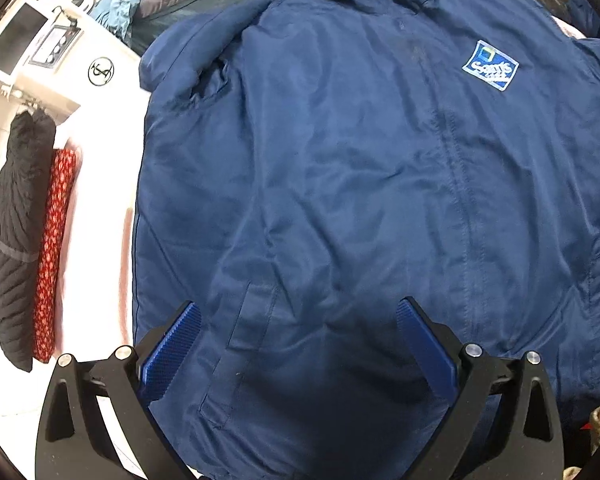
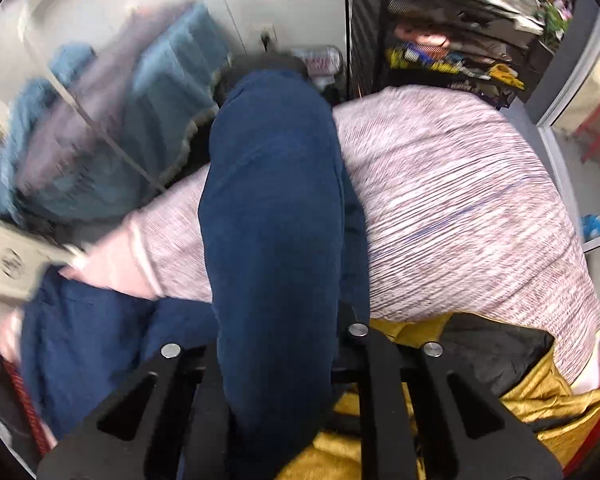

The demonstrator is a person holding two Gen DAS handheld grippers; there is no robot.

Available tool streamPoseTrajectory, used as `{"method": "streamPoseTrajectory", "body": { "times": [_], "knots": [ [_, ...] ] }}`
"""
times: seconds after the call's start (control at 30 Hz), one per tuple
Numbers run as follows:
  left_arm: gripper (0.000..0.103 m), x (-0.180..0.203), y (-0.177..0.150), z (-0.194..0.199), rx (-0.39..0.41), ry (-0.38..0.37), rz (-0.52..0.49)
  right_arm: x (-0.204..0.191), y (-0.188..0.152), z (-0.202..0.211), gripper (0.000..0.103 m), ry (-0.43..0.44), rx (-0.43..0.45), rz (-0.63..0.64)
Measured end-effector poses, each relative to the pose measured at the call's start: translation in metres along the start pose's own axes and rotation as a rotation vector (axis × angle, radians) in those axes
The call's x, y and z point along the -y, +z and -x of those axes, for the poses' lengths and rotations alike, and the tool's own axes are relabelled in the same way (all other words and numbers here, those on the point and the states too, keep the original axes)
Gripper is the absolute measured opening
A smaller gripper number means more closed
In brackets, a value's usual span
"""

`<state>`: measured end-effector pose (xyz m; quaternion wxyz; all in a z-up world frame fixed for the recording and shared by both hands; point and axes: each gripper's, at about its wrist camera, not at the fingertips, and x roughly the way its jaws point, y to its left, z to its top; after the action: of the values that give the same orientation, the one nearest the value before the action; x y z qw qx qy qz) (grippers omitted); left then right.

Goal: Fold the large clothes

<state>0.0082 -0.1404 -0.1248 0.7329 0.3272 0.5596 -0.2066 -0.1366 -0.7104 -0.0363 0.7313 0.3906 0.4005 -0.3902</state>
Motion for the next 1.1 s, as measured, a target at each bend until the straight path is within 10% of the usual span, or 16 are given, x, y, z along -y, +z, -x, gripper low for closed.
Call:
{"method": "streamPoseTrajectory", "body": {
  "times": [0.27, 0.43, 0.6, 0.83, 1.1],
  "knots": [
    [0.097, 0.018, 0.014, 0.017, 0.059, -0.029, -0.034, 0.086, -0.048, 0.101, 0.013, 0.262, 0.193, -0.230],
    [0.097, 0.023, 0.019, 0.011, 0.050, -0.053, -0.045, 0.155, -0.122, 0.060, 0.017, 0.324, 0.088, -0.525],
    [0.097, 0.026, 0.021, 0.008, 0.043, -0.051, -0.062, 0.188, -0.177, 0.046, 0.043, 0.425, 0.076, -0.704],
    [0.097, 0.024, 0.023, 0.008, 0.048, -0.056, -0.038, 0.227, -0.182, 0.113, 0.066, 0.301, 0.328, -0.764],
    [0.097, 0.026, 0.020, 0.012, 0.058, -0.053, -0.042, 0.252, -0.144, 0.086, 0.059, 0.288, 0.276, -0.799]
  ]
}}
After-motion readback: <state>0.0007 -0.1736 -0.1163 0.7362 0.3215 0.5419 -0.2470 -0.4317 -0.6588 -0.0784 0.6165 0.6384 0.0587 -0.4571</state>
